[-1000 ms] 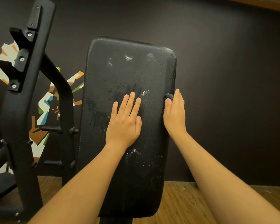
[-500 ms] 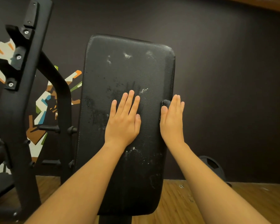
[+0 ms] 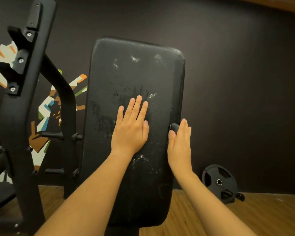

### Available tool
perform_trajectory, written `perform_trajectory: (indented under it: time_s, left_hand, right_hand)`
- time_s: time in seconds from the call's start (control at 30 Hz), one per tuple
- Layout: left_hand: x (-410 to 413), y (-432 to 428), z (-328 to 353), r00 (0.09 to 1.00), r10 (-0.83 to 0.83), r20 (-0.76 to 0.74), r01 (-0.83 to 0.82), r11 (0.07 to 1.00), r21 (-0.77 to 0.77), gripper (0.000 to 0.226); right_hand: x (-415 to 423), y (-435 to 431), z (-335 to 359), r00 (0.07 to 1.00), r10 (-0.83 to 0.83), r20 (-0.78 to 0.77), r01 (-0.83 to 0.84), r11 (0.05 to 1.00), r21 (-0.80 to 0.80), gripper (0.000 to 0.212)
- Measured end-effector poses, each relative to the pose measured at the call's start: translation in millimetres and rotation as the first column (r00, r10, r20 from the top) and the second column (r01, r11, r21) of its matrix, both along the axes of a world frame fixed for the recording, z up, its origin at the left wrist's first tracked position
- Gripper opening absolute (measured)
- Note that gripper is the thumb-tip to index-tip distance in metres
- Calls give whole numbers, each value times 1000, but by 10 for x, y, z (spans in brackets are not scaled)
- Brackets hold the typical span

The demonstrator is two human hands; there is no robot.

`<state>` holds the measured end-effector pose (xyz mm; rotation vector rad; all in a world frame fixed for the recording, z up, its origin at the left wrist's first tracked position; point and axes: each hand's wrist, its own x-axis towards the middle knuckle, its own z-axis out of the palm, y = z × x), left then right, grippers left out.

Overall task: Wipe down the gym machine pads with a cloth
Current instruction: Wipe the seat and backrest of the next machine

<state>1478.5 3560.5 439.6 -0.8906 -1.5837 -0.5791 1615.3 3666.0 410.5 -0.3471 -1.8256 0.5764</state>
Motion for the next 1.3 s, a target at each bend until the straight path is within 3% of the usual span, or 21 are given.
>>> perform_trajectory:
  time_s: [0.23, 0.43, 0.63, 0.83, 1.0, 1.2, 1.3]
  left_hand:
    - [11, 2, -5, 1000, -6, -8, 6, 1000, 16, 61]
    - [9, -3, -3, 1000, -15, -9, 15, 1000, 22, 61]
    - [4, 9, -3, 1000, -11, -9, 11, 1000, 20, 61]
    - [8, -1, -9, 1000, -2, -14, 3, 1000, 24, 61]
    - [2, -4, -2, 1000, 3, -12, -3, 1000, 18, 61]
    - [14, -8, -10, 1000, 1, -12, -1, 1000, 19, 61]
    - [25, -3, -6, 1000, 6, -10, -6, 1000, 14, 61]
  right_hand:
    - [-45, 76, 269, 999, -32, -8, 32, 999, 10, 62]
    - [-29, -13, -125, 1000, -29, 8, 30, 999, -41, 63]
    - [-16, 18, 47, 999, -35, 12, 36, 999, -34, 62]
    - [23, -80, -334, 999, -20, 32, 23, 997, -76, 63]
    - [71, -18, -63, 995, -31, 90, 36, 998, -53, 63]
    - [76, -154, -554, 999, 2, 40, 3, 993, -121, 64]
    - [66, -69, -466, 998, -5, 64, 10, 996, -93, 64]
